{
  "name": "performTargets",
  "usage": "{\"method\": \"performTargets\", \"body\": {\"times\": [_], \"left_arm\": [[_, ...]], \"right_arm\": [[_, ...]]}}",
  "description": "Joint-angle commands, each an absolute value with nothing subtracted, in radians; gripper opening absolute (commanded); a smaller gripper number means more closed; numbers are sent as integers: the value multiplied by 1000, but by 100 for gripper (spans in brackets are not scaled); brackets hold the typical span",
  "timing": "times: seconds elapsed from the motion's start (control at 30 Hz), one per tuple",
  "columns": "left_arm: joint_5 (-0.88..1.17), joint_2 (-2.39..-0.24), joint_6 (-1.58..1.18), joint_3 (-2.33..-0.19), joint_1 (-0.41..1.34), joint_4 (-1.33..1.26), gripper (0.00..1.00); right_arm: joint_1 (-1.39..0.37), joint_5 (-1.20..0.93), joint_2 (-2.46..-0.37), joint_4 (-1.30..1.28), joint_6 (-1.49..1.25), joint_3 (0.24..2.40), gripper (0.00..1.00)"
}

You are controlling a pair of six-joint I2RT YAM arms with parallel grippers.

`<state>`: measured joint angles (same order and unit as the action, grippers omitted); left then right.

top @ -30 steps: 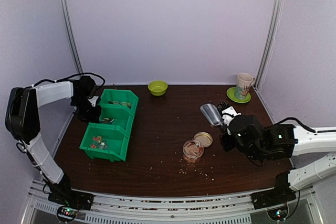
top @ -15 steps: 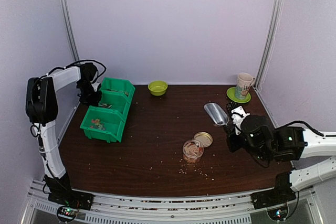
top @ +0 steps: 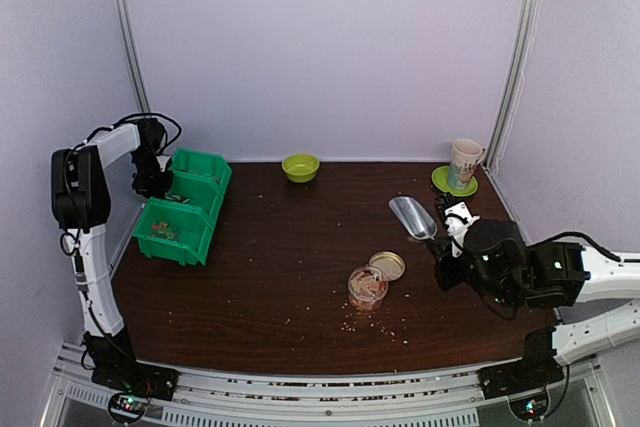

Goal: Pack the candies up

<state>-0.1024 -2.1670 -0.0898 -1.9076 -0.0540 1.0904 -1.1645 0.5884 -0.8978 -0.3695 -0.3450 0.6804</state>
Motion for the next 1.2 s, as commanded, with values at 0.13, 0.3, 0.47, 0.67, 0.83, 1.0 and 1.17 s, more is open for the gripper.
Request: {"method": "performTargets", "body": {"times": [0.13, 0.3, 0.47, 0.67, 0.83, 1.0, 1.17], "left_arm": [[-150, -2234, -60, -1980, -75, 1085, 0], [-178, -2274, -60, -2010, -77, 1084, 0], [-214, -2311, -65, -2026, -80, 1084, 0], [-222, -2340, -71, -2032, -92, 1084, 0], [-200, -2350, -79, -2040, -105, 1084, 0], [-199, -2355, -87, -2043, -112, 1084, 10], [-199, -2360, -94, -2040, -123, 1084, 11]], "right_arm": [[-1159, 568, -896, -351, -369, 661, 0], [-1158, 558, -895, -359, -380, 659, 0], [-1159, 559, -899, -364, -382, 665, 0], [-1158, 560, -911, -367, -383, 675, 0], [-1159, 558, -920, -365, -385, 679, 0], [-1159, 557, -922, -365, -386, 681, 0], [-1158, 558, -918, -370, -389, 681, 0]]}}
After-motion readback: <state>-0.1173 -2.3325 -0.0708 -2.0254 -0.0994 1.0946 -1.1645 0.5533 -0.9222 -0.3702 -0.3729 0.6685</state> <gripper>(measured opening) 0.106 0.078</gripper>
